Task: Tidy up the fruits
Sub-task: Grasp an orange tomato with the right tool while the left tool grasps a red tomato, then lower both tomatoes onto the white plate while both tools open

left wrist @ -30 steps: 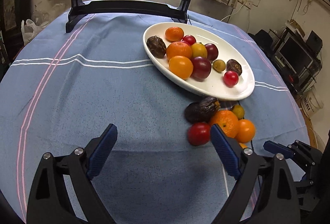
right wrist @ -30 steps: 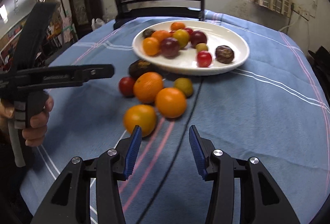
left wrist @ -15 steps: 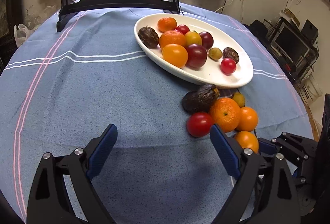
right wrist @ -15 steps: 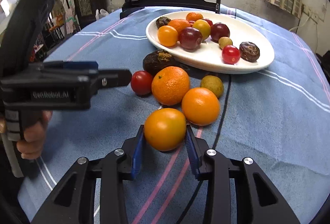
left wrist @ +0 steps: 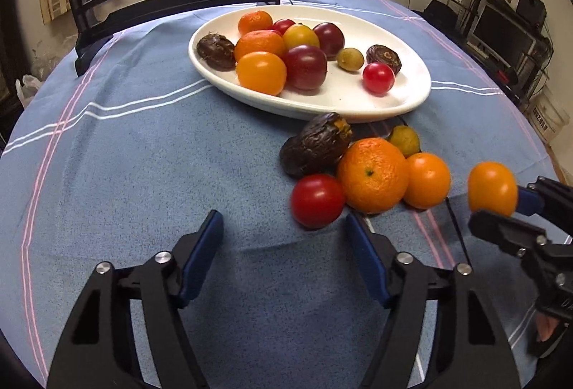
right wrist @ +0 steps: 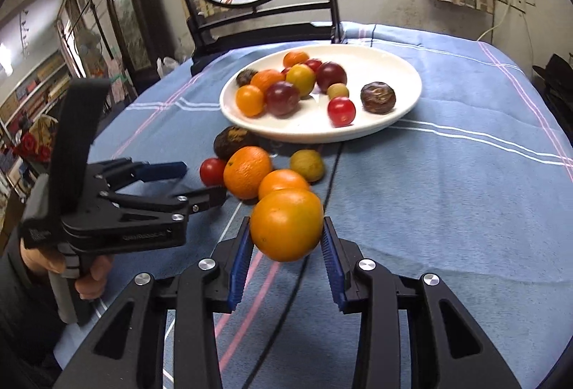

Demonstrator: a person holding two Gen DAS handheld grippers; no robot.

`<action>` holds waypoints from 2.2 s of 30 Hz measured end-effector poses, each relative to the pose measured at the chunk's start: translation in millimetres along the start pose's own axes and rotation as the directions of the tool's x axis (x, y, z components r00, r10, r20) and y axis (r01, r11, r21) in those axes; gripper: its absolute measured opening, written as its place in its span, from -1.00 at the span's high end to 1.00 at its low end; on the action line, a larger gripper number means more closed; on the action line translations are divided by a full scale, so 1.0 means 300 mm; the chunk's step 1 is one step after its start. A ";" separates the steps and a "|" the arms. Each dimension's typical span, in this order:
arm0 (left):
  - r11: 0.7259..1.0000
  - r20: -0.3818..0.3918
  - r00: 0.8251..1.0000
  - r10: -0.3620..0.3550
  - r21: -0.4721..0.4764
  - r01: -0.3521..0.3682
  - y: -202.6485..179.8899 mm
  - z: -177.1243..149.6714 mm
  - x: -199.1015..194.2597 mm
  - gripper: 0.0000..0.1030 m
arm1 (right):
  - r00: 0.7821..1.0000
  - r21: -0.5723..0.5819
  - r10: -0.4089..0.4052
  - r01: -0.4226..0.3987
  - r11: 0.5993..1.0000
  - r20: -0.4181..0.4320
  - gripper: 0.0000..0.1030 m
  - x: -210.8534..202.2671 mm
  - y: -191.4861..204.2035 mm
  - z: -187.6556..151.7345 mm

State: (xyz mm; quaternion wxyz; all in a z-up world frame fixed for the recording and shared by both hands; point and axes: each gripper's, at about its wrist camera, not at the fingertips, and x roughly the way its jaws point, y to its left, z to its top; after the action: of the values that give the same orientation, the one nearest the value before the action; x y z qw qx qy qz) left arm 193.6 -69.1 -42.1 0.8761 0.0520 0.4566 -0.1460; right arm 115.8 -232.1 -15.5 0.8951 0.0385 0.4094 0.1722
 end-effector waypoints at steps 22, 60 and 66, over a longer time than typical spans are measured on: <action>0.996 0.136 0.988 -0.079 0.045 0.074 -0.023 0.121 -0.205 0.47 | 0.995 0.000 -0.034 0.034 0.999 0.097 0.26 -0.098 -0.008 0.072; 0.970 0.120 0.993 -0.007 -0.241 0.036 0.127 0.264 -0.047 -0.71 | 0.996 0.098 -0.070 0.065 0.993 0.053 -0.08 0.116 -0.195 0.250; 0.967 0.109 0.994 0.026 -0.255 0.002 0.149 0.146 -0.084 -0.76 | 1.000 -0.009 -0.010 0.010 1.000 -0.023 -0.09 0.072 -0.093 0.147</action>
State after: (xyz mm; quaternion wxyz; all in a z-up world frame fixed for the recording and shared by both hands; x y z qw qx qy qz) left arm 228.0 -31.2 1.9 0.9004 -0.0665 0.4218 -0.0835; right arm 169.6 -247.7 -7.8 0.8914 0.0305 0.4190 0.1701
